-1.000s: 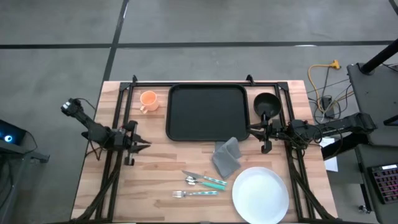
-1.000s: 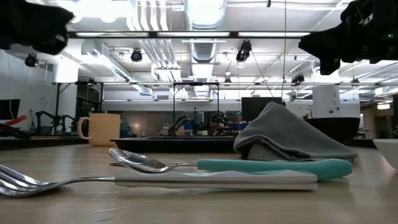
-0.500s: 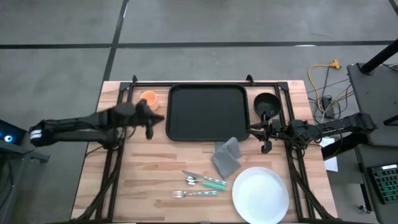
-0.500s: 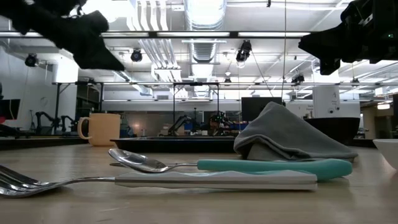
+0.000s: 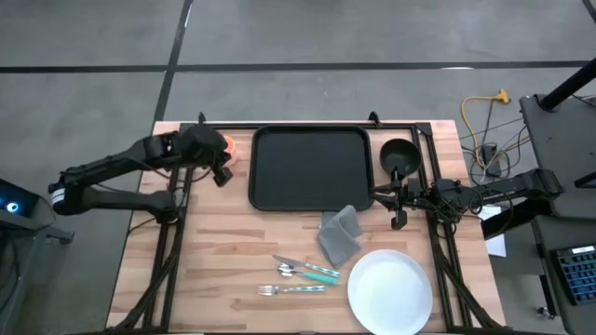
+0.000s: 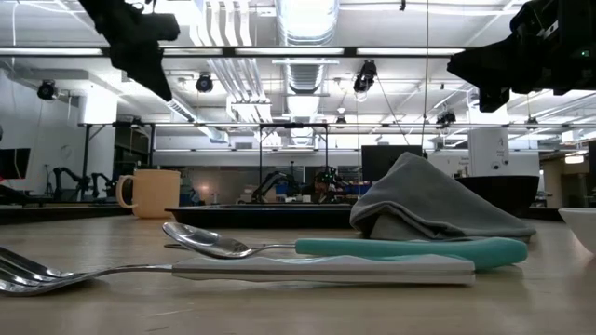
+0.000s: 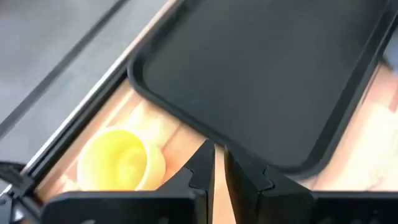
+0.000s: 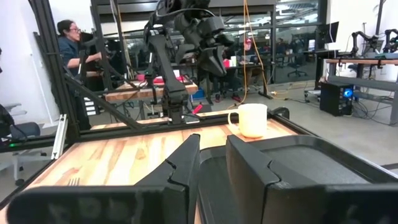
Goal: Set up tray
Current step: Put the yellow cup on the top left side of the black tray
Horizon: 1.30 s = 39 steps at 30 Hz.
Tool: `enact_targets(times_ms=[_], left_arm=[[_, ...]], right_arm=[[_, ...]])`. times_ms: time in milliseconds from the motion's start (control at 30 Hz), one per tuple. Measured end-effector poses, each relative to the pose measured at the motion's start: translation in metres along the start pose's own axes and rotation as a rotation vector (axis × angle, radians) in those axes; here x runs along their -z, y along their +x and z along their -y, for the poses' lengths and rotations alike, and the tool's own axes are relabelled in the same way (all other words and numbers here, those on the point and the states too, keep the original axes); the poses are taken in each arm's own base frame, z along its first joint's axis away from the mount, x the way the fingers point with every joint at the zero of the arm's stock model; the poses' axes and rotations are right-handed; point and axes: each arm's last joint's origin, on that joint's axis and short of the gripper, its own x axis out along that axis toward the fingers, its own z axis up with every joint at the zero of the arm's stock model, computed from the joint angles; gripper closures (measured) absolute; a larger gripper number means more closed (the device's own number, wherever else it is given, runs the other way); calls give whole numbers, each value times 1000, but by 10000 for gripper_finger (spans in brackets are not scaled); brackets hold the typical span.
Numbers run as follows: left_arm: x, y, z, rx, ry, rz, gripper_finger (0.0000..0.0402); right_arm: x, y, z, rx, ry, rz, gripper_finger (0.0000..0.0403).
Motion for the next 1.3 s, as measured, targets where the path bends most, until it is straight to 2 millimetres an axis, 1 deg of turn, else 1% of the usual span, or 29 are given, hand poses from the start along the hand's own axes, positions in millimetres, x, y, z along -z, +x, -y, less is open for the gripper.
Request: enact_targets(times_ms=[133, 233, 500, 600, 733, 833, 1133, 1200, 1300], left_arm=[[-9, 5, 1, -9, 47, -31, 383], [-13, 12, 0, -38, 64, -60, 383], [-16, 40, -7, -85, 80, -168, 383], [-17, 46, -11, -96, 92, -195, 383], [-17, 50, -16, -113, 77, -214, 379], [-16, 50, -20, -122, 76, -216, 358], [-14, 50, -26, -138, 60, -248, 258], [-13, 50, -26, -139, 60, -249, 246], [-12, 51, -26, -139, 60, -254, 240]], right_arm=[[0, 0, 0, 0, 0, 0, 328], [0, 0, 0, 0, 0, 0, 324], [0, 0, 0, 0, 0, 0, 330], [0, 0, 0, 0, 0, 0, 334], [0, 0, 0, 0, 0, 0, 334], [0, 0, 0, 0, 0, 0, 330], [0, 0, 0, 0, 0, 0, 325], [0, 0, 0, 0, 0, 0, 328], [0, 0, 0, 0, 0, 0, 332]])
